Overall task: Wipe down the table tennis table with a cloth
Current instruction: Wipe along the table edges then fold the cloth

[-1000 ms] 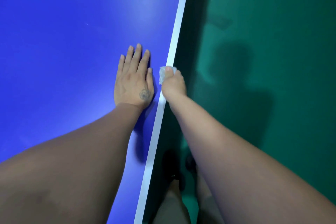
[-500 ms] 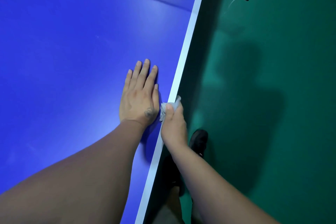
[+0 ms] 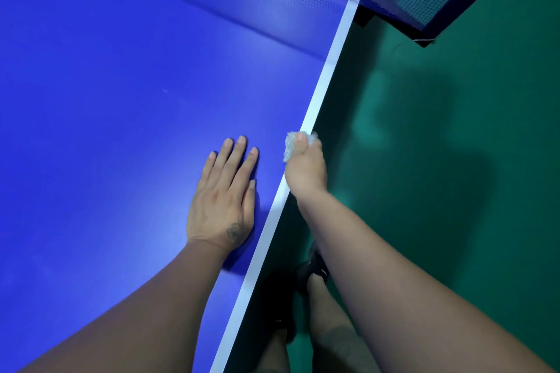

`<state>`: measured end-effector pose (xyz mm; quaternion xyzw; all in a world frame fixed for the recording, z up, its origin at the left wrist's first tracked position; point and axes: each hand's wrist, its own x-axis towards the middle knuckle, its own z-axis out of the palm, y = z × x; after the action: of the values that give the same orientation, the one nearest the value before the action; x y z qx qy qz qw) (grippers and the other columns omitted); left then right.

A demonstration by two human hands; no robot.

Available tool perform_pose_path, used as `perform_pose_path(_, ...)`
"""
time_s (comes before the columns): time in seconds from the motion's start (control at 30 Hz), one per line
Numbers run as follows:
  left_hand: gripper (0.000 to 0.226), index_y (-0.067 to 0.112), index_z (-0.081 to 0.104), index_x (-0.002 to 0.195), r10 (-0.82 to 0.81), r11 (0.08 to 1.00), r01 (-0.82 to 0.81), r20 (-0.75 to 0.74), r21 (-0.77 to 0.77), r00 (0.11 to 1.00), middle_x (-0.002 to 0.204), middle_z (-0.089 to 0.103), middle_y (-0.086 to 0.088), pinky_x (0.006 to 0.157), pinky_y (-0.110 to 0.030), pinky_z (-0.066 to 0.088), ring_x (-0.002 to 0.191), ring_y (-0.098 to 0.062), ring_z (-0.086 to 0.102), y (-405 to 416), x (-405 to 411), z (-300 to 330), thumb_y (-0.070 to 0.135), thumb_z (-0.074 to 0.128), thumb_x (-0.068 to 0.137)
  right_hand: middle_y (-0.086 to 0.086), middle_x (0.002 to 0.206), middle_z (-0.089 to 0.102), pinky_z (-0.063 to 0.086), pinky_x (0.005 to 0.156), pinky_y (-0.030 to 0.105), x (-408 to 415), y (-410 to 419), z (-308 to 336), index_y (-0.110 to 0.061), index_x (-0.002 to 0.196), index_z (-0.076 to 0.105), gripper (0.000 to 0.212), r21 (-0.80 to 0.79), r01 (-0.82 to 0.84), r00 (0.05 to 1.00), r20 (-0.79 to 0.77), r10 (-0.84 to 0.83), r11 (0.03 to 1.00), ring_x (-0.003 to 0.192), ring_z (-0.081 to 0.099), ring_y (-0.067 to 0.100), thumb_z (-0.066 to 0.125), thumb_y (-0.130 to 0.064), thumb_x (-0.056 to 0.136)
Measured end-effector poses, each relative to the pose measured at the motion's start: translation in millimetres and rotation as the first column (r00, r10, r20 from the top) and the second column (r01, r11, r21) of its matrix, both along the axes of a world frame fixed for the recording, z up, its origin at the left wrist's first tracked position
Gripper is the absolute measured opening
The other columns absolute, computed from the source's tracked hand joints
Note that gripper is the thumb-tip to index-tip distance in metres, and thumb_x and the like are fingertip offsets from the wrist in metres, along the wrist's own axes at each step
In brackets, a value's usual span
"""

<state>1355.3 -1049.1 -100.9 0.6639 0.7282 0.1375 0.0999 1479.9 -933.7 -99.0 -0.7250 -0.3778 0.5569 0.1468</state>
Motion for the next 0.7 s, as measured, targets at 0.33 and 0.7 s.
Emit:
perform_pose_path(0.33,0.054,0.011,0.044,0.162,0.009,1.0,-0.01,0.033,0.007,0.999,0.174,0.032,-0.007,0.133,-0.055,0.02,0.164,-0.027,0.023,2,2,2,0.018,0.04,0.109,-0.004,0.083,0.053,0.045,0.071,0.027,18,168,8,-0.016,0.094,0.054,0.032,0.016,0.027,0.999,-0.034,-0.027,0.999,0.066,0.048,0.011,0.036,-0.034,0.115)
perform_pose_path(0.7,0.055,0.014,0.043,0.164,0.016,1.0,-0.016,0.031,-0.004,0.999,0.175,0.031,-0.003,0.131,-0.057,0.024,0.165,-0.025,0.022,-1,-1,1,0.018,0.044,0.109,-0.007,0.163,0.048,0.041,0.102,0.033,19,58,-3,-0.035,0.17,0.003,0.062,0.17,-0.065,0.997,-0.034,0.072,0.983,0.141,0.053,0.02,0.028,-0.045,0.114)
